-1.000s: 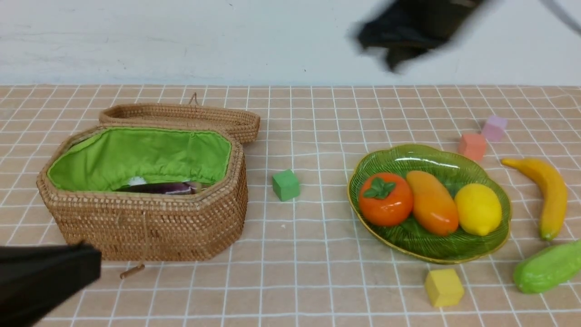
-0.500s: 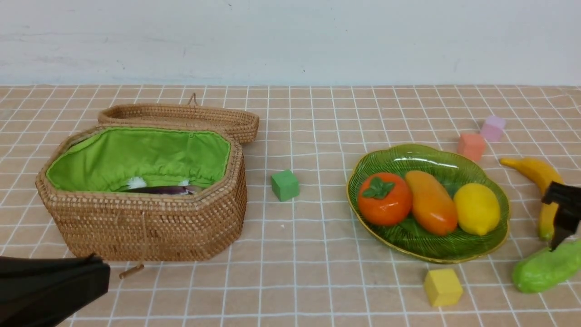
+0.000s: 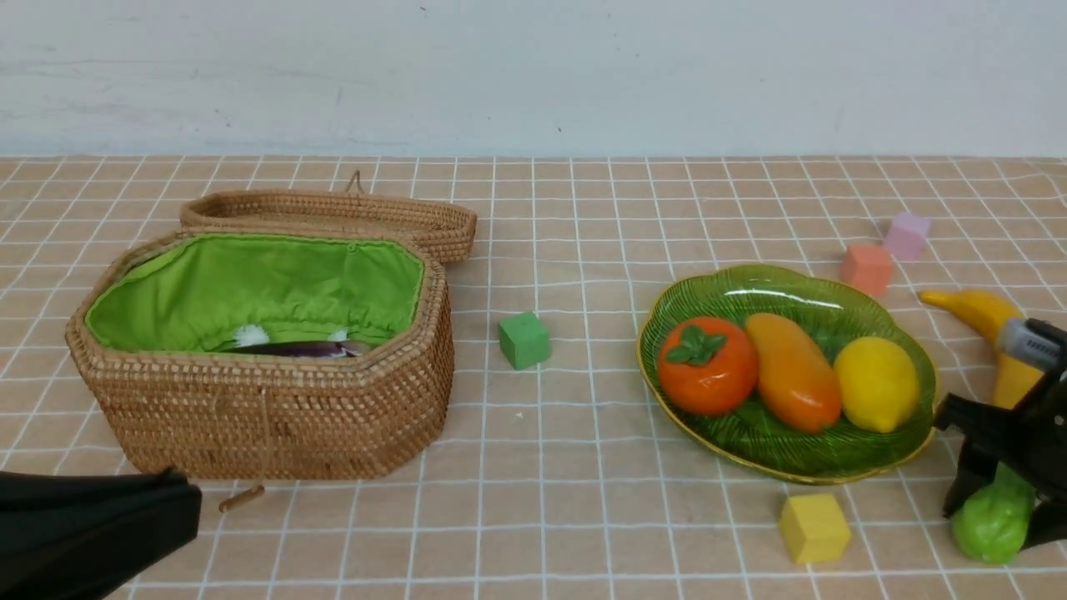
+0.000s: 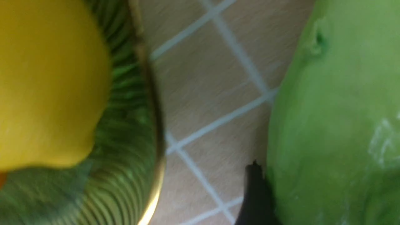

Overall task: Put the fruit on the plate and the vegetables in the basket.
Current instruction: Take a chayote with your right arm and place it on the basket on the left.

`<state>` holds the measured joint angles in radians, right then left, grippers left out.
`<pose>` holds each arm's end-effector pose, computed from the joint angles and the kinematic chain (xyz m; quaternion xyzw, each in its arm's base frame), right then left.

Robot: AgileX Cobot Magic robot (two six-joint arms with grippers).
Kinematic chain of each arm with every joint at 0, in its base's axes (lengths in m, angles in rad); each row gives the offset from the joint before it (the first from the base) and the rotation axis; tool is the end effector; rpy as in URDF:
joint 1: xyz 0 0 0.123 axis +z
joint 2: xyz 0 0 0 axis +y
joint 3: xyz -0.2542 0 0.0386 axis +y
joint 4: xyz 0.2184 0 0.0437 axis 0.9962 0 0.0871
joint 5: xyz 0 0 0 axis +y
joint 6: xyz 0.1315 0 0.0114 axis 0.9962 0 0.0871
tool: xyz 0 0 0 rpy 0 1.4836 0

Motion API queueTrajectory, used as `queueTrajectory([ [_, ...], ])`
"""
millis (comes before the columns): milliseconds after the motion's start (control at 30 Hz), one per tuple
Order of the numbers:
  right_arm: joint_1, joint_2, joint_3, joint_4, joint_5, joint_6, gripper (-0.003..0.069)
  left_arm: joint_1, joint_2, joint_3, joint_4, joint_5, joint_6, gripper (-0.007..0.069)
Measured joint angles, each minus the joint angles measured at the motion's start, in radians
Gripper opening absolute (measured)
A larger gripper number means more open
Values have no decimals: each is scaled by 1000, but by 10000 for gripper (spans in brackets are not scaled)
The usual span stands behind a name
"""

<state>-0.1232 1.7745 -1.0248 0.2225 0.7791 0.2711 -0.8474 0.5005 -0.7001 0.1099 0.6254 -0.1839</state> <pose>0.2974 -0.0162 0.1182 0.2666 0.9581 0.0875 0.0578 0.0893 -0.0883 0.3215 0.2822 0.7647 -0.2393 0.5276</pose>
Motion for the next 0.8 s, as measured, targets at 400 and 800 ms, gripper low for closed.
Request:
queueTrajectory([
  [400, 220, -302, -123, 61, 216, -92, 446, 0, 0, 1, 115, 39, -175, -13],
  [800, 770, 135, -976, 194, 118, -519, 446, 0, 0, 1, 402, 220, -571, -13],
])
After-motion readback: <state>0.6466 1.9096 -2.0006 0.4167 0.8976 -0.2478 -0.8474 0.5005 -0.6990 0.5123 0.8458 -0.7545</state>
